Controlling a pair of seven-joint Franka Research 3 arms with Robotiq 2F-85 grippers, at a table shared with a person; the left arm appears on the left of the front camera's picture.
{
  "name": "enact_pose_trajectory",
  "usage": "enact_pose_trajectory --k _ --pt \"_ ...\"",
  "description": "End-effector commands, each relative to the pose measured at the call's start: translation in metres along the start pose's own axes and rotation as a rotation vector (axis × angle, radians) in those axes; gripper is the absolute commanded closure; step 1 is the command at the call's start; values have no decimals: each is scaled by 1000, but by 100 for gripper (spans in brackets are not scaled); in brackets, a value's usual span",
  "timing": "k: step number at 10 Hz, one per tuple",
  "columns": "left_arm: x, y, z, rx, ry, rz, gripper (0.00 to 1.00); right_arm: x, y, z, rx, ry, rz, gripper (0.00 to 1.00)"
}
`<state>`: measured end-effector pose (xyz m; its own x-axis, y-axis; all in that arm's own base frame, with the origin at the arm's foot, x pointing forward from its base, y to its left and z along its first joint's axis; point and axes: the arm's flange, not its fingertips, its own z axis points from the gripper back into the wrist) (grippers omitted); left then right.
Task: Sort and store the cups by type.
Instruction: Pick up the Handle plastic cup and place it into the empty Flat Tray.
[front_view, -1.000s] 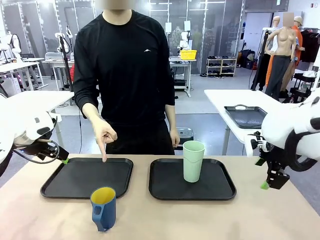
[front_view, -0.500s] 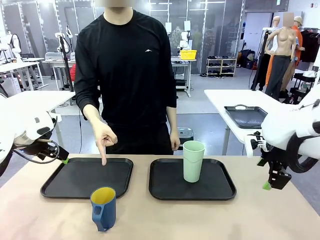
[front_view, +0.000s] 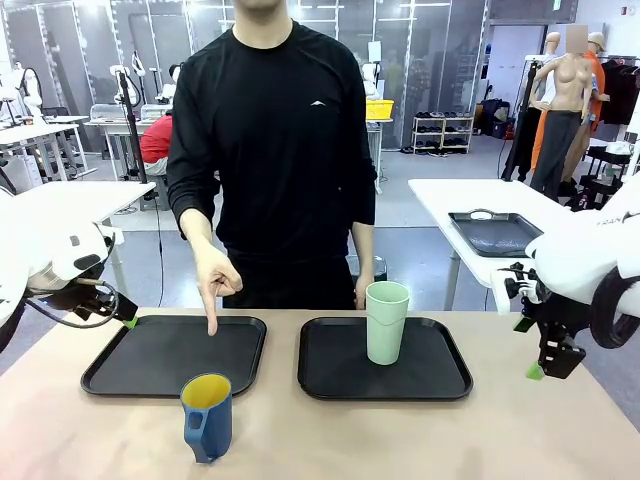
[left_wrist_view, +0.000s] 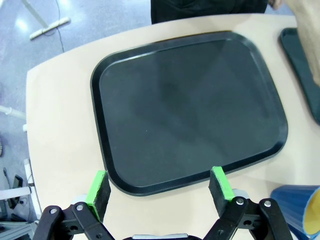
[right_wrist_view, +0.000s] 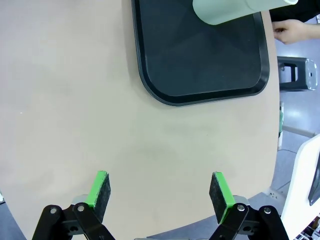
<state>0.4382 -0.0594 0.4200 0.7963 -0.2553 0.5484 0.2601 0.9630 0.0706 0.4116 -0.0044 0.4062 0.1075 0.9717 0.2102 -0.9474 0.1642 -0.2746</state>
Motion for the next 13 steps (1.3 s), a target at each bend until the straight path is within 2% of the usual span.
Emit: enact_pose_trajectory --k 1,4,5,6,8,9,11,13 --pt "-15 10 4 41 64 -220 0 3 0 -3 -14 16 -26 0" --pt "-39 31 26 50 204 -666 0 3 0 -3 -14 16 -26 0" --pt "-46 33 31 -2 221 -801 0 3 0 -3 -14 16 -26 0" --pt "-50 33 35 -77 186 -899 0 3 0 -3 -14 16 -26 0" --pt "-54 36 37 -196 109 -989 0 3 0 -3 -14 16 -26 0" --pt "-55 38 37 -244 114 -1028 0 3 0 -3 -14 16 -26 0" --pt "-57 37 37 -383 188 -1100 0 3 0 -3 -14 16 -26 0" --pt "-52 32 36 -354 270 -1149 0 3 0 -3 -14 16 -26 0"
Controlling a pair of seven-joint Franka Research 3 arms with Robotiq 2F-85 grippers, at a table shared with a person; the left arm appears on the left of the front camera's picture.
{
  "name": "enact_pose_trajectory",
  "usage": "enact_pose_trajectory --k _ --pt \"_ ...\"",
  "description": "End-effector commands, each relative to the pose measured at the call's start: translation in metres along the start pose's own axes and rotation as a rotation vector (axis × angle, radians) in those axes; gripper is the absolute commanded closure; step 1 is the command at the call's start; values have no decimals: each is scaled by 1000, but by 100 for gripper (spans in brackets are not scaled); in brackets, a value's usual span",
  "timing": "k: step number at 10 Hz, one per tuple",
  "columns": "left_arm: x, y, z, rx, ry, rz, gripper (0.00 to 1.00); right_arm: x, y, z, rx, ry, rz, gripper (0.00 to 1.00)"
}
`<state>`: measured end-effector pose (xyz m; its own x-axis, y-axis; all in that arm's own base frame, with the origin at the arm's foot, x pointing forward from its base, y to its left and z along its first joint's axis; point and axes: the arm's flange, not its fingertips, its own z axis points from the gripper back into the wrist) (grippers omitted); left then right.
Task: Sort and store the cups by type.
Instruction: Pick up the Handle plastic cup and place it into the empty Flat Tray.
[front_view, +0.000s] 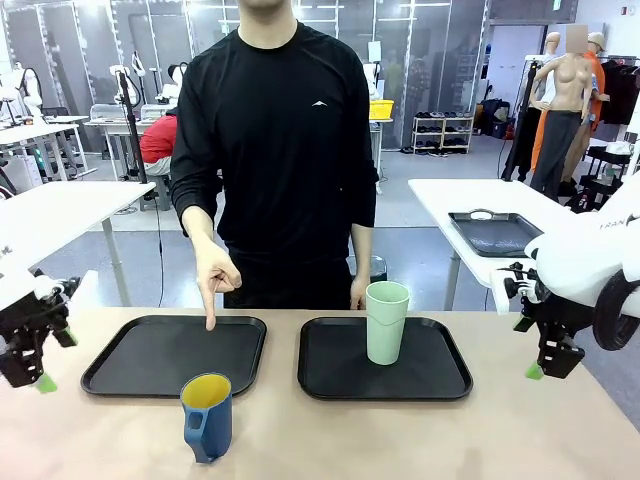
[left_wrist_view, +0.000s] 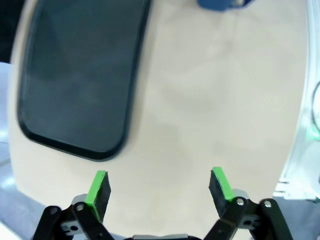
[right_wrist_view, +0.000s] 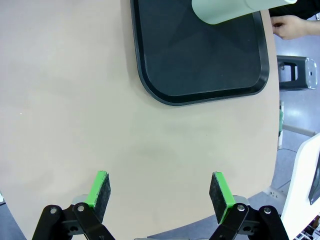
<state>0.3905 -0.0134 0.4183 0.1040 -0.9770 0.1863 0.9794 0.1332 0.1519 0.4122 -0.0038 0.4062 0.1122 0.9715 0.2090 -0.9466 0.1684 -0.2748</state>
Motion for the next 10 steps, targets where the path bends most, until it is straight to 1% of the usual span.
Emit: enact_pose_trajectory --k 1,2,6,7,8,9,10 --pt "1 -1 4 30 94 -43 0 2 1 -3 -13 14 -21 0" --pt "0 0 0 0 0 0 0 2 1 -3 -13 14 -21 0" --pt "0 0 0 0 0 0 0 2 1 -3 -13 14 -21 0" --pt "1 -1 0 -1 20 5 0 2 1 -3 -13 14 -21 0" --pt "-8 5 -1 9 -36 -33 0 2 1 -3 -13 14 -21 0" --pt "-17 6 -1 20 -52 -78 0 2 1 -3 -13 14 -21 0" --pt "-24 5 -4 22 -48 -121 0 2 1 -3 -13 14 -21 0"
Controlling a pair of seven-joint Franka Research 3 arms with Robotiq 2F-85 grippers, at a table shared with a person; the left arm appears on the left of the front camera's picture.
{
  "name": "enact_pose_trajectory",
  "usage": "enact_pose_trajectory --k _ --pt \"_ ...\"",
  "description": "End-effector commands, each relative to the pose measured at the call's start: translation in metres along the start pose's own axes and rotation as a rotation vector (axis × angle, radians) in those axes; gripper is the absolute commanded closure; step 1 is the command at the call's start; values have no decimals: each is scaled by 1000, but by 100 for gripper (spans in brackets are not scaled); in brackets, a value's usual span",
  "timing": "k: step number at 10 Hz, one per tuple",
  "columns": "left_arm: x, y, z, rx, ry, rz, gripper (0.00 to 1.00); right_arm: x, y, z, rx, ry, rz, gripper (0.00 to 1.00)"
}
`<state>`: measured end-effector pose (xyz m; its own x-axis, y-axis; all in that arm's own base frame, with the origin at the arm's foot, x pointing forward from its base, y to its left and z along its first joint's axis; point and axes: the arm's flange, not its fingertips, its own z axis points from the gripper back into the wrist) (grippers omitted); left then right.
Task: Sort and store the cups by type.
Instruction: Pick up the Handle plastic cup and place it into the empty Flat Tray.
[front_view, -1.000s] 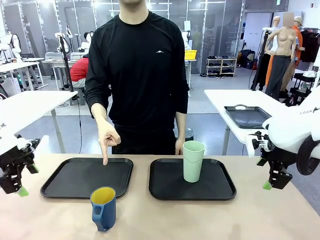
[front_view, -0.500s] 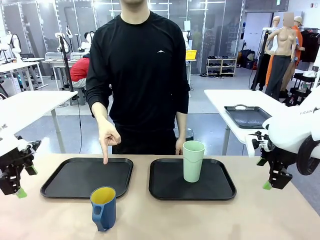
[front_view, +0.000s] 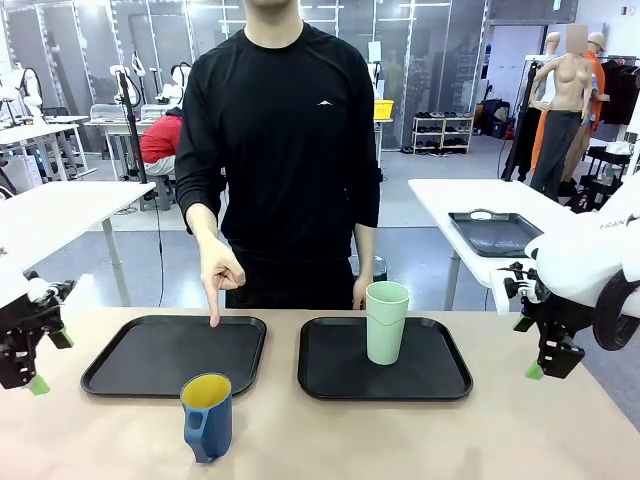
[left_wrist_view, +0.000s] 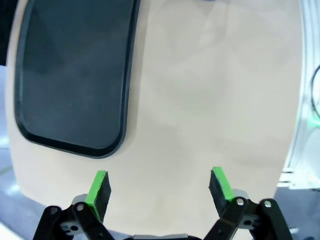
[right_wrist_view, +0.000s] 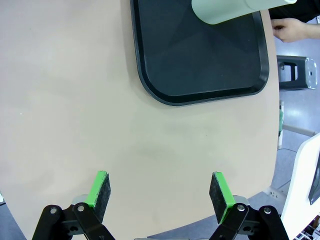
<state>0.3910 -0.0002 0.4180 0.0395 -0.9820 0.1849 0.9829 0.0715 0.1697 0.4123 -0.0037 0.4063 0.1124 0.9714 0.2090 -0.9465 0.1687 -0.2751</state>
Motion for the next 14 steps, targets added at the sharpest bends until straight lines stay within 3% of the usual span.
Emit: enact_pose_trajectory --k 1,3,6,10,14 --pt "-17 1 -10 10 -70 -88 0 2 1 -3 -13 14 -21 0" --pt "-30 4 -23 50 -217 -69 0 2 1 -3 -13 14 -21 0" --pt "-39 21 -43 -42 -624 -22 0 2 1 -3 -13 14 -21 0" --pt "-41 33 -68 -144 -918 -42 0 2 1 -3 -13 14 -21 0" --pt "-44 38 -79 -149 -1172 -44 0 2 1 -3 -13 14 -21 0"
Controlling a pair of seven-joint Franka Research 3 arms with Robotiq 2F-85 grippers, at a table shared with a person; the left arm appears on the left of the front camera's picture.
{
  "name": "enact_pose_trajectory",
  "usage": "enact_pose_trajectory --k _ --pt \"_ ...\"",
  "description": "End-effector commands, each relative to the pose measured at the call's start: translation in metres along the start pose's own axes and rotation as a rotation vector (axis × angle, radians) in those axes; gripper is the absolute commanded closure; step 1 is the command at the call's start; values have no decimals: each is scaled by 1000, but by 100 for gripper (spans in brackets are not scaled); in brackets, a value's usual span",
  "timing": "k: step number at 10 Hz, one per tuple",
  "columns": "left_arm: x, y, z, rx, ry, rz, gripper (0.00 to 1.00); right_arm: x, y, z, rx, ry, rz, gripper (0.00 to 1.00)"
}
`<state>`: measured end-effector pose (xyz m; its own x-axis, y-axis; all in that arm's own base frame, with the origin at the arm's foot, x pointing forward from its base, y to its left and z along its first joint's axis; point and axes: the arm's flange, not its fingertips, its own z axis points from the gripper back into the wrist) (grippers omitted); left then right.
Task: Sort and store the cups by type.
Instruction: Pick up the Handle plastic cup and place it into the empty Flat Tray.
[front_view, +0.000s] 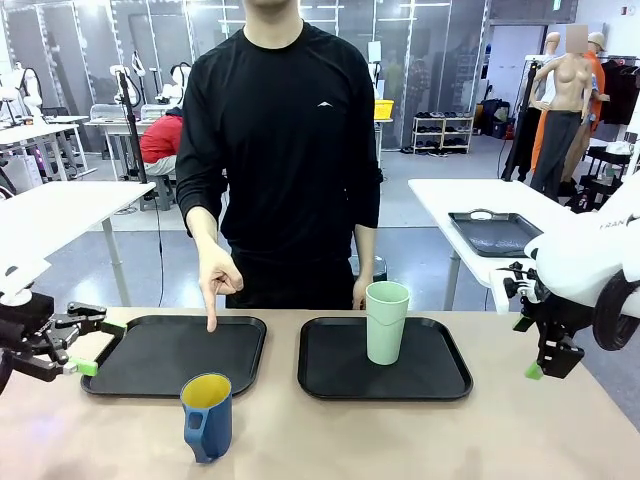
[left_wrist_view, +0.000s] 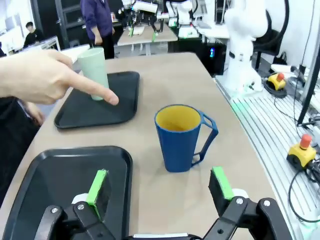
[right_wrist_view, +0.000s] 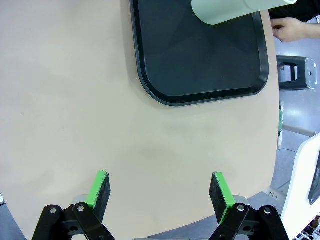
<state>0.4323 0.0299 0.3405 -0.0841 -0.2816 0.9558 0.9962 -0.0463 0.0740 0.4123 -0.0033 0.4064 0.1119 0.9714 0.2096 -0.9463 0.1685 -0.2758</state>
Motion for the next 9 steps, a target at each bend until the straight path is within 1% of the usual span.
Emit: enact_pose_trajectory --k 1,2,3,4,8,9 --pt "-4 8 0 -10 -100 -25 0 2 1 -3 -12 14 -21 0" --pt "-4 9 -1 -10 -121 -22 0 2 1 -3 -12 14 -21 0" --pt "-4 12 -1 -3 -162 -7 0 2 1 -3 -12 14 -21 0" --pt "-2 3 -1 -8 -75 -3 0 2 1 -3 -12 14 -21 0" --pt "-2 3 -1 -8 -75 -3 0 2 1 -3 -12 14 -21 0" --pt "-5 3 -2 -9 -100 6 0 2 1 -3 -12 14 -21 0"
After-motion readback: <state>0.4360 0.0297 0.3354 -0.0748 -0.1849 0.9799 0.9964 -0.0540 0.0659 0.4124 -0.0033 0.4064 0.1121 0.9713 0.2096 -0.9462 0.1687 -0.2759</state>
